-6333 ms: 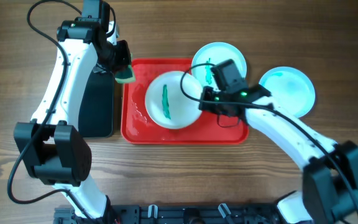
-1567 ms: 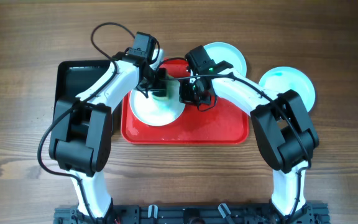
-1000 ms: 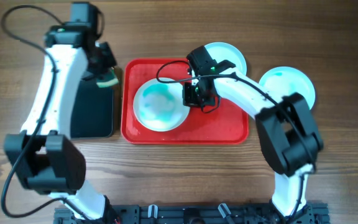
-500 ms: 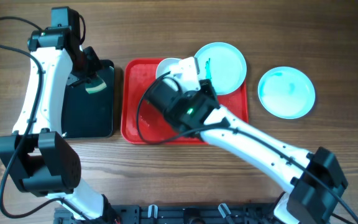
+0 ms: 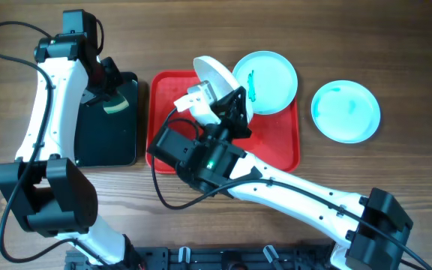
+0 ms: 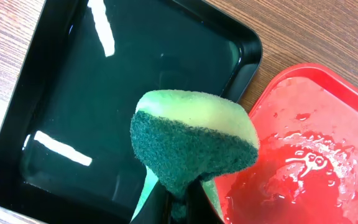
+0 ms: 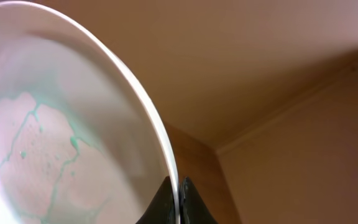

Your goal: Clean dirty plates on tray and stack at the side

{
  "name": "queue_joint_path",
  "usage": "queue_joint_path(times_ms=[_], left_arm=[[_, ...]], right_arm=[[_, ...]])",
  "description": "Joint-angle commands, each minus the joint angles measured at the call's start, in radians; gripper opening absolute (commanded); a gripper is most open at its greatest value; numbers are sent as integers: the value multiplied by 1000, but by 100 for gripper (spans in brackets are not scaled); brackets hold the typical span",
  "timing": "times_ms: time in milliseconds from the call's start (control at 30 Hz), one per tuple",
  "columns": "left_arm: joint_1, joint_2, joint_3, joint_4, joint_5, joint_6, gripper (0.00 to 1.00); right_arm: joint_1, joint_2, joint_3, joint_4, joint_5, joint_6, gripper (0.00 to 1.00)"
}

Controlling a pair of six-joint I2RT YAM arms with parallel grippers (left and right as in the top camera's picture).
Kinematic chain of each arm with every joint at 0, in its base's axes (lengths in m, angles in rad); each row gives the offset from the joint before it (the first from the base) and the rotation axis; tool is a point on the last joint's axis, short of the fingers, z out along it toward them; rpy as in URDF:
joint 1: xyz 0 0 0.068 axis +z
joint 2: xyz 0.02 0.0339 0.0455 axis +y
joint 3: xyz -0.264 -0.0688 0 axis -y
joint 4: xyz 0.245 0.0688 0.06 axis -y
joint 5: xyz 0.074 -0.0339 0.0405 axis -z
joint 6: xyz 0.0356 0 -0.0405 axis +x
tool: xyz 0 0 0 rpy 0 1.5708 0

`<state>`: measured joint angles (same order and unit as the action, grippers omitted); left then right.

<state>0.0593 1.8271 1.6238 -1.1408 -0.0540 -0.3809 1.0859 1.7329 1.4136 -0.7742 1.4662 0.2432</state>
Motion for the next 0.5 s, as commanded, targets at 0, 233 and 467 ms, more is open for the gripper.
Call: queue_joint_path(times_ms=[0, 233, 467], left_arm=[[1, 2, -6, 3, 13, -17, 4], [1, 2, -6, 3, 13, -21, 4], [-2, 2, -7, 2, 13, -20, 4]], right_arm=[[6, -2, 2, 19, 55, -36, 4], [-7, -2, 2, 2, -415, -19, 4], [-217, -12, 2, -13, -1141, 124, 4]])
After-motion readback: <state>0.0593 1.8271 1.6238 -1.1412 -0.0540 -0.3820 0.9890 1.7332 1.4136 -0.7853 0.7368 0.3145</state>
